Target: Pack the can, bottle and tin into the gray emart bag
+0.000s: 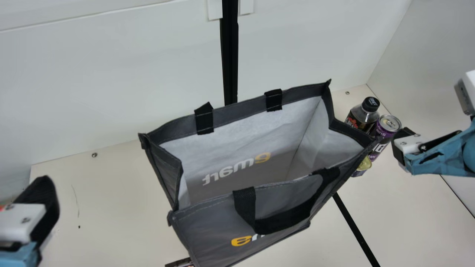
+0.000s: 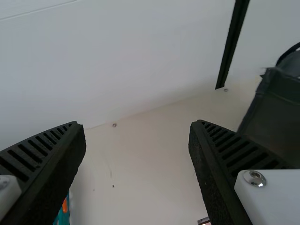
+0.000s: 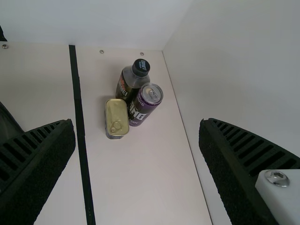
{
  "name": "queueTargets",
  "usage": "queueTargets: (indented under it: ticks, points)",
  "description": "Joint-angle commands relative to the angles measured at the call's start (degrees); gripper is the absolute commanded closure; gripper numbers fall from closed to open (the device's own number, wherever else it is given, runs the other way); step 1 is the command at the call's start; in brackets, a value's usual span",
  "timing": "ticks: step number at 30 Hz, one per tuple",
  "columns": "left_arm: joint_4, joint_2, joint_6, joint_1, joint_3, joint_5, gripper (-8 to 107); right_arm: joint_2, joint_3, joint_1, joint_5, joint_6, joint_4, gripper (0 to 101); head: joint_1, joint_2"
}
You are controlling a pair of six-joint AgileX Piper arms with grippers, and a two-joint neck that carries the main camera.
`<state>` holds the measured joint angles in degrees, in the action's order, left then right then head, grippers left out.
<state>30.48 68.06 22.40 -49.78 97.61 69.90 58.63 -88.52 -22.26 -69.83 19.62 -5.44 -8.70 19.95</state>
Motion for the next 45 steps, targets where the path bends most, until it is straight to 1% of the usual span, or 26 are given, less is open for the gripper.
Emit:
queueTargets:
  ticks: [1, 10, 16, 27, 34, 45]
  points:
    - [0.04, 0.72, -0.04, -1.02, 1.29, 0.00, 9, 0.00, 0.00, 0.00, 0.00, 0.00, 0.00, 10, -1.30, 0.05]
    - [-3.26, 4.41, -2.68, -3.51, 7.85, 0.00, 9, 0.00, 0.00, 0.00, 0.00, 0.00, 0.00, 10, -1.30, 0.05]
    - [-7.96, 6.79, -7.13, -3.42, 12.74, -0.48, 9, 0.00, 0.00, 0.00, 0.00, 0.00, 0.00, 10, -1.30, 0.05]
    - [-18.29, 11.59, -18.51, -1.33, 21.53, -0.01, 9, 0.00, 0.00, 0.00, 0.00, 0.00, 0.00, 10, -1.30, 0.05]
    - [-24.03, 14.60, -25.17, 0.37, 25.01, 0.00, 9, 0.00, 0.00, 0.00, 0.00, 0.00, 0.00, 10, -1.30, 0.05]
    - [-31.16, 18.89, -33.25, 3.17, 28.49, 0.00, 9, 0.00, 0.00, 0.00, 0.00, 0.00, 0.00, 10, -1.30, 0.05]
